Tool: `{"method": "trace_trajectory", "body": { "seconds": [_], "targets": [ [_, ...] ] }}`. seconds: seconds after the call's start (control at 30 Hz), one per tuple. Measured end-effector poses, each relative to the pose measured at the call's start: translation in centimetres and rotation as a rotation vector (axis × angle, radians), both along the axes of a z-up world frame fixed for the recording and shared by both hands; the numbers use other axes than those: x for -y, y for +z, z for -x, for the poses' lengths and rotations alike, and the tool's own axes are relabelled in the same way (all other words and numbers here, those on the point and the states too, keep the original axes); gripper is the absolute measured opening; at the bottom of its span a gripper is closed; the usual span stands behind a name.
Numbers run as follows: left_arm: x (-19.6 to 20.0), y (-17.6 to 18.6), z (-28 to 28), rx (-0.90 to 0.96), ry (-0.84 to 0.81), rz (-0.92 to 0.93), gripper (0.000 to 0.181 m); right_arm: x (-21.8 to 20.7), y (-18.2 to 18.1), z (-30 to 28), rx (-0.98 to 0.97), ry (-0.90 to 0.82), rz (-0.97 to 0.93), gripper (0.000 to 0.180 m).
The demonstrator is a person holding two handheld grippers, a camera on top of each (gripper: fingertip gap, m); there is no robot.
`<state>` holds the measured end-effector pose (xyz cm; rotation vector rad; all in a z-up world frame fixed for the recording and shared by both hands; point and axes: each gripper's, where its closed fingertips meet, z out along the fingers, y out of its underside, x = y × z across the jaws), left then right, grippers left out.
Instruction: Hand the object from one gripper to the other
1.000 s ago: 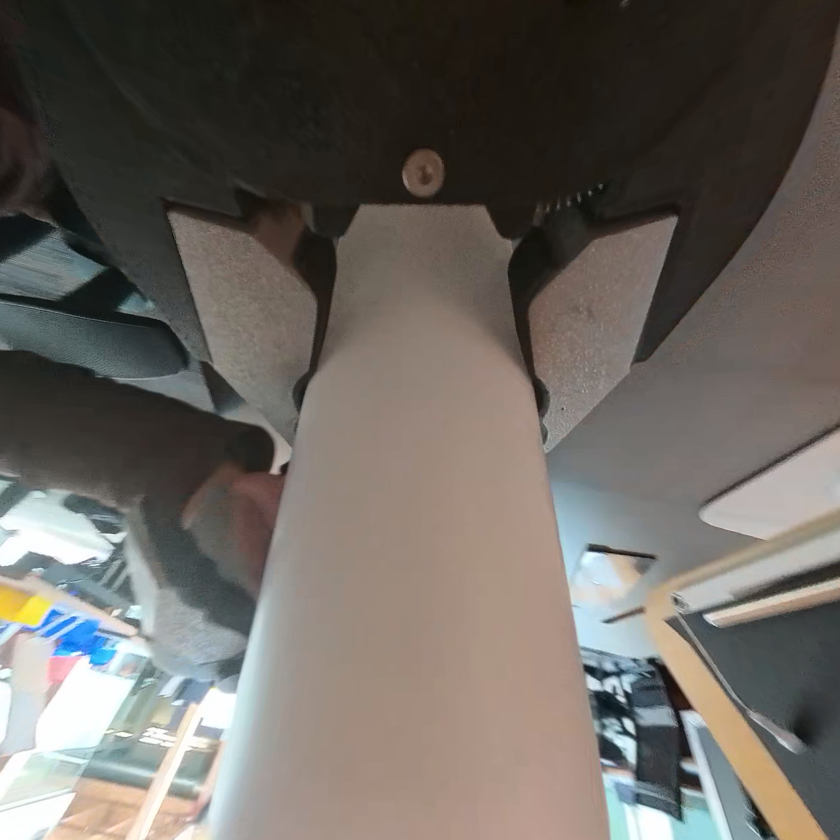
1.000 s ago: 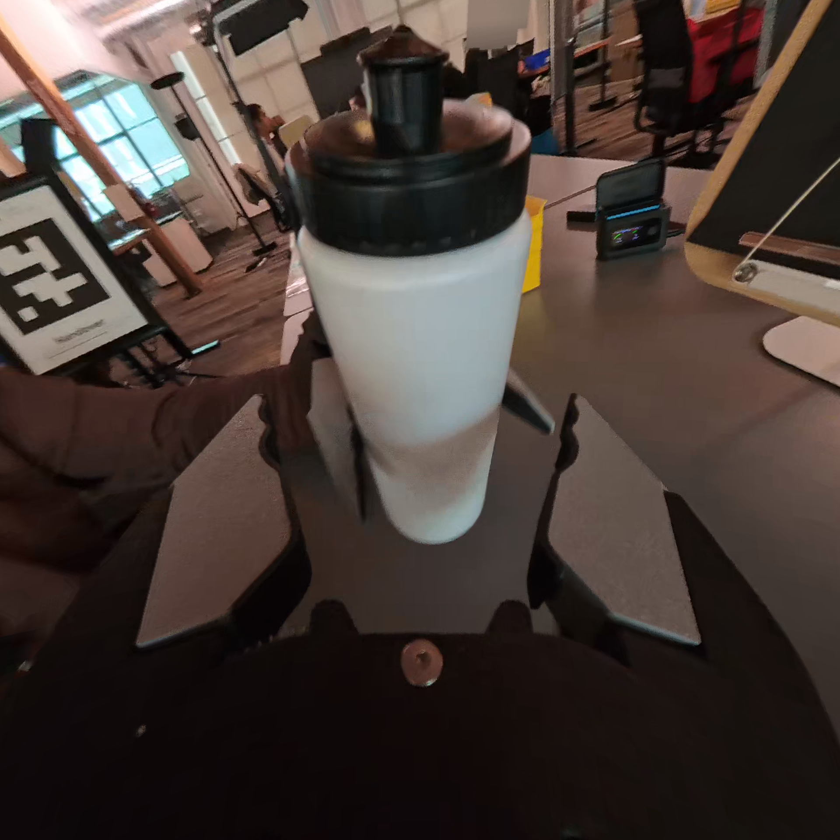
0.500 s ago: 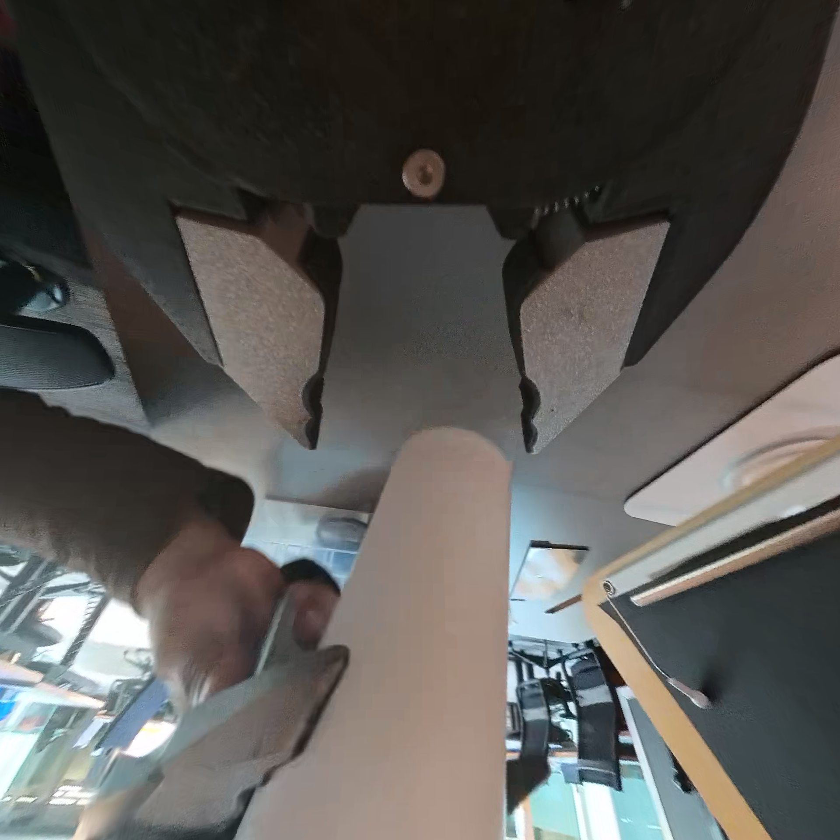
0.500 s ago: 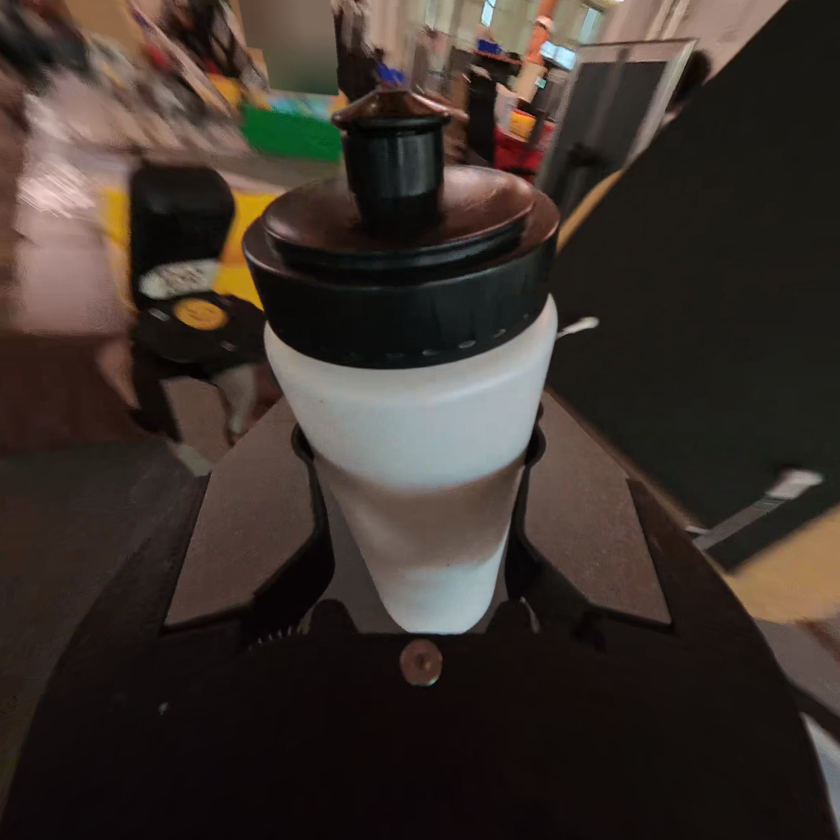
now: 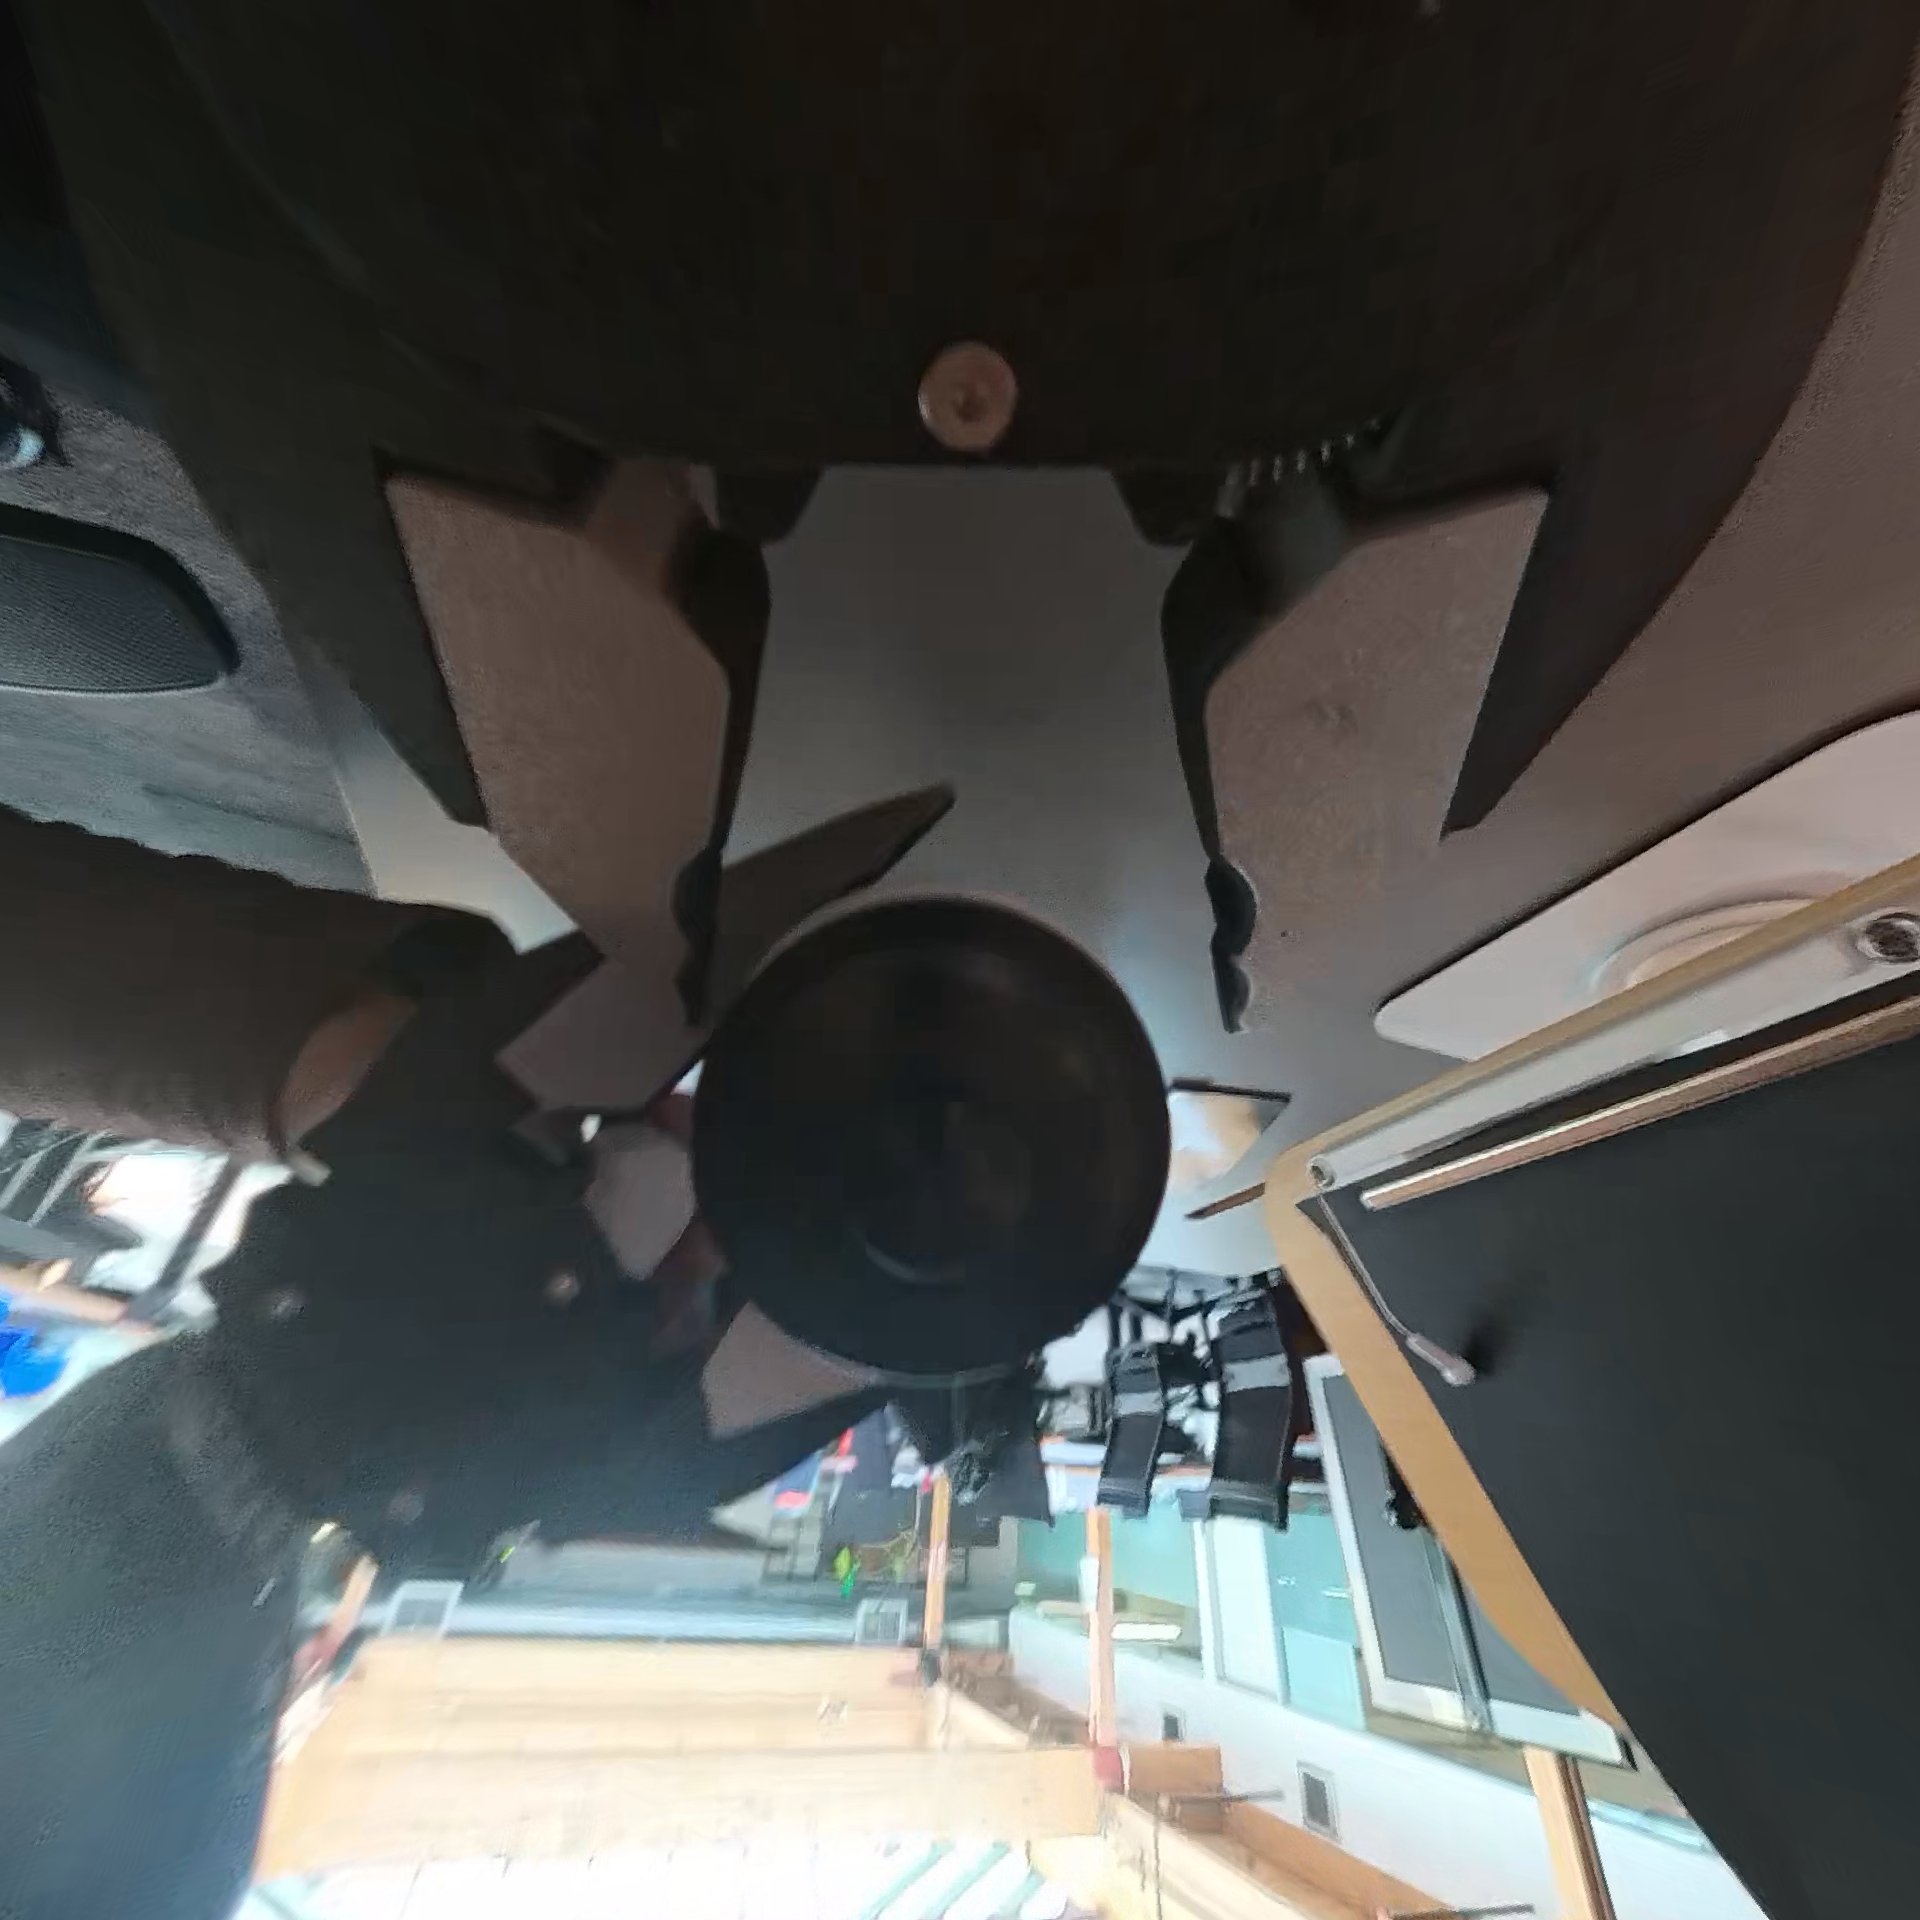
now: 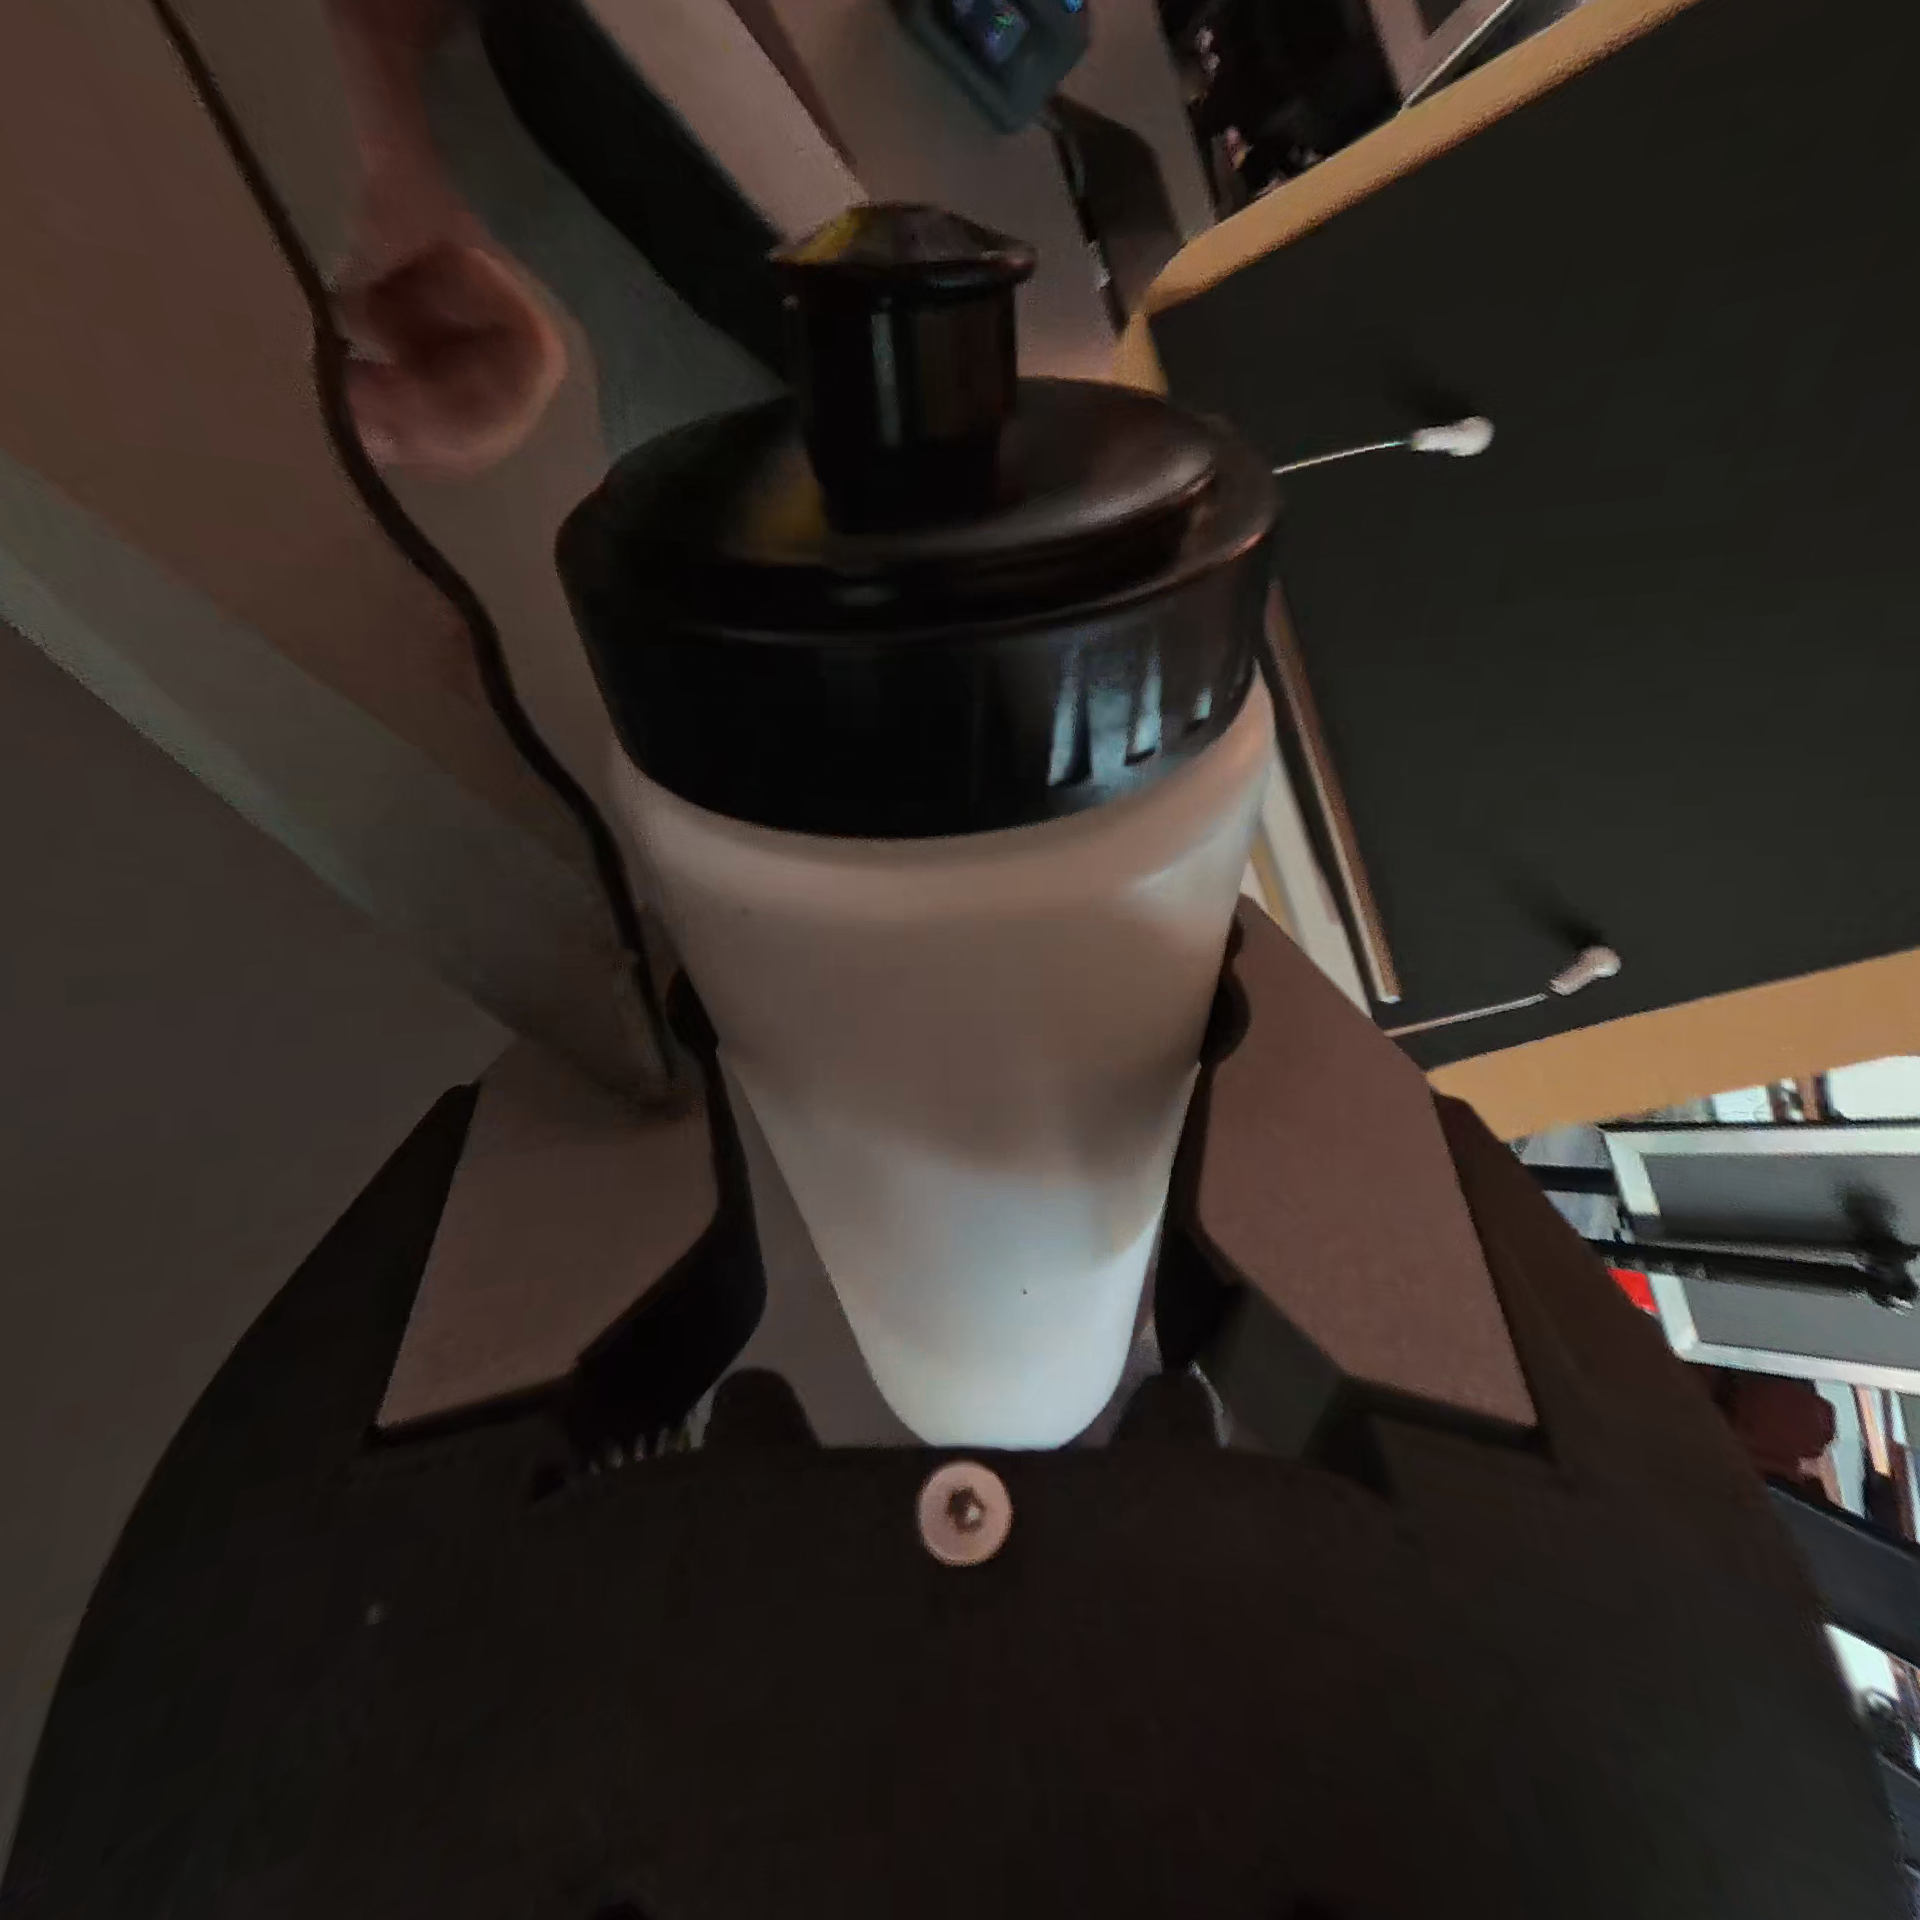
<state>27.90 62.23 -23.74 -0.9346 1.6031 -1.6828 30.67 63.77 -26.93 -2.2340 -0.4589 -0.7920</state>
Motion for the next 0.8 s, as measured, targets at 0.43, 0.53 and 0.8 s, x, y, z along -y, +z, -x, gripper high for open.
{"method": "trace_trajectory", "body": {
  "seconds": [0.43,0.53,0.8],
  "targets": [
    [-1.8,2.5,1.1,0.046,-0.064,0.139,0.08,-1.5,0.1,1.6,-0.125,0.043,-0.045,0.088],
    [-3.5,4.2,1.8,0.109,-0.039,0.192,0.08,-0.2,-0.7,0.1,-0.094,-0.005,-0.031,0.088],
    [-4.8,5.9,2.7,0.145,-0.06,0.303,0.08,2.8,-3.4,-2.5,-0.194,-0.088,-0.068,0.092]
  ]
}}
